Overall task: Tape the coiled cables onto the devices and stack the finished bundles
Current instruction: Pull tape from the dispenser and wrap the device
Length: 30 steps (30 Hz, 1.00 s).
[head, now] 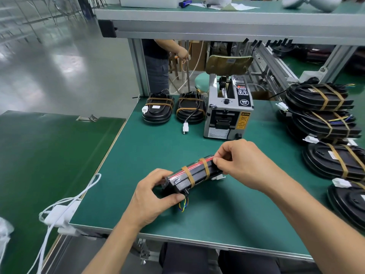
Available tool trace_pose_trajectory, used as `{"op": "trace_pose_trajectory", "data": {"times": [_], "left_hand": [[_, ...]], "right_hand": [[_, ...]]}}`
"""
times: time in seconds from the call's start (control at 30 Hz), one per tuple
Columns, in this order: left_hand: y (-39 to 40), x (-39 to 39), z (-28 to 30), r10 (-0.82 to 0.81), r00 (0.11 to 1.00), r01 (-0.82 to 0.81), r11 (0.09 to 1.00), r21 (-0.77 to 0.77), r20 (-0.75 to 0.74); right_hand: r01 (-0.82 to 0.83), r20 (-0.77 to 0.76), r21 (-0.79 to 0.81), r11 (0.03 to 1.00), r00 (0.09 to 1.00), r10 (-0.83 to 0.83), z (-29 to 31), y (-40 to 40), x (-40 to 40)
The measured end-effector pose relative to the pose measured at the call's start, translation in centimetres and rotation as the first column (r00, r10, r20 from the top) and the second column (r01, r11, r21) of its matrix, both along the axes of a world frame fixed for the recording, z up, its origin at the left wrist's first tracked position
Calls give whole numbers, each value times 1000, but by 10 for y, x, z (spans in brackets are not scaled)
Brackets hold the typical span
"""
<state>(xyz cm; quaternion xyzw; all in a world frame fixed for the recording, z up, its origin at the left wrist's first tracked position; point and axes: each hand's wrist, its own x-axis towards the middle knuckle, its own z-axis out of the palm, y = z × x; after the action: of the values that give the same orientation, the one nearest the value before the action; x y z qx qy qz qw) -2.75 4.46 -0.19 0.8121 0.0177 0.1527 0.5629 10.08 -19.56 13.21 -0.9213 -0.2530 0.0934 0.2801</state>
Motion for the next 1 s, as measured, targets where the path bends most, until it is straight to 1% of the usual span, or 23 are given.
{"op": "trace_pose_trajectory", "data": {"times": [0.17,0.33,0.6,0.8,0.93,1.0], "left_hand": [[1,0,-1,-2,1000,2,1000,-3,0],[0,0,0,-3,1000,3,1000,-1,4],[-3,-1,5,-2,1000,2,1000,-12,5],[-3,-2,5,4,1000,-4,1000,-23,-6],[-3,-2,5,7,1000,-7,1000,-19,-12],[-3,-2,6,6,1000,-7,1000,-17,-12]], "right_hand": [[53,49,-11,999,997,-52,-1,3,-8],[71,129,-45,996,990,-65,-1,9,-14],[92,196,-80,993,978,-75,-3,11,-19],[109,211,-66,992,973,-92,-4,11,-17],[96,191,-15,995,977,-91,-6,6,-10],[86,148,17,996,985,-88,-7,3,-5]]}}
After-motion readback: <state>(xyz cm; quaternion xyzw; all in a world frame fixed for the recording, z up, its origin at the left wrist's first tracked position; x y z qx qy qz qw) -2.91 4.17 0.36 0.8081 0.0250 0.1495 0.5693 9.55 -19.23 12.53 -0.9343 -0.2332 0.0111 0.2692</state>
